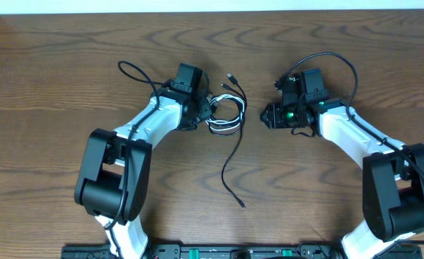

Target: Untangle cables

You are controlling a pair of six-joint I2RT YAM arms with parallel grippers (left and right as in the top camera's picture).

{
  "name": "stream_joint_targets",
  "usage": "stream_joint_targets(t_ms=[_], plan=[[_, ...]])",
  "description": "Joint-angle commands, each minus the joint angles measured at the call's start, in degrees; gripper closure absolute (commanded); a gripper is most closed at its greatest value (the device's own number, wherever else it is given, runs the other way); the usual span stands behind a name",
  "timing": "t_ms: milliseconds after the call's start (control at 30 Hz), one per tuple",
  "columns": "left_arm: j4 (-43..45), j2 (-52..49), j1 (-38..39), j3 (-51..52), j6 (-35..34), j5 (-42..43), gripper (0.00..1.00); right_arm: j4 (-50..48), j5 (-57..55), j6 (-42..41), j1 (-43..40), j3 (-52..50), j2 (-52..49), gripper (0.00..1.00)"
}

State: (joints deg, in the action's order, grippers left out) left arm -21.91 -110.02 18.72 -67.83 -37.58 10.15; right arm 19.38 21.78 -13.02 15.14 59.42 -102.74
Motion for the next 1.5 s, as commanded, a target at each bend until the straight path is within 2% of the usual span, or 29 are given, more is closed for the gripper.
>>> stream_joint_targets(t_ms=[0, 467, 600, 800, 833, 933, 1033, 1100, 1233, 1333, 1367, 1467], plan=[[0.33, -1.07, 0.11, 0.13, 0.52, -0.15, 0.63, -0.33, -0.24, 0.20, 1.03, 0.68, 0.85, 0.52], [2.54, -1.33, 3.23, 1.07, 0.52, -0.83, 0.62, -0.72, -0.22, 0.20, 2.19, 0.68, 0.85, 0.46], [2.54, -1.33, 3.23, 1.40, 0.52, -0.85, 0.73, -1.44, 0.79, 0.22, 2.23, 0.68, 0.85, 0.44], [2.93, -1.33, 3.23, 3.93, 0.52, -0.87, 0.73, -2.64, 3.23, 0.22, 2.23, 0.68, 0.85, 0.49], [2.99, -1.33, 3.23, 4.24, 0.52, -0.85, 0.73, -2.64, 3.17, 0.22, 2.21, 0.68, 0.85, 0.50], [3.02, -1.33, 3.23, 4.35, 0.50, -0.81, 0.62, -2.60, 3.19, 0.22, 2.23, 0.68, 0.85, 0.50], [2.91, -1.33, 3.23, 4.35, 0.50, -0.79, 0.62, -2.29, 3.21, 0.22, 2.23, 0.68, 0.85, 0.50], [2.23, -1.33, 3.23, 4.35, 0.50, -0.74, 0.66, -2.23, 3.23, 0.22, 2.23, 0.68, 0.85, 0.48], [-0.35, -1.31, 3.23, 4.35, 0.50, -0.70, 0.87, -2.25, 3.23, 0.22, 2.60, 0.68, 0.85, 0.50], [-2.10, -1.31, 3.21, 4.35, 0.57, 0.35, 0.89, -2.23, 3.26, 0.22, 2.64, 0.68, 0.85, 0.53], [-2.56, -1.31, 3.21, 4.35, 2.25, 1.49, 0.89, -2.23, 3.67, 0.22, 2.64, 0.68, 0.85, 0.56], [-2.64, -1.29, 3.21, 4.07, 13.84, 7.26, 0.89, -2.32, 5.75, 0.22, 2.78, 0.68, 0.85, 0.53]])
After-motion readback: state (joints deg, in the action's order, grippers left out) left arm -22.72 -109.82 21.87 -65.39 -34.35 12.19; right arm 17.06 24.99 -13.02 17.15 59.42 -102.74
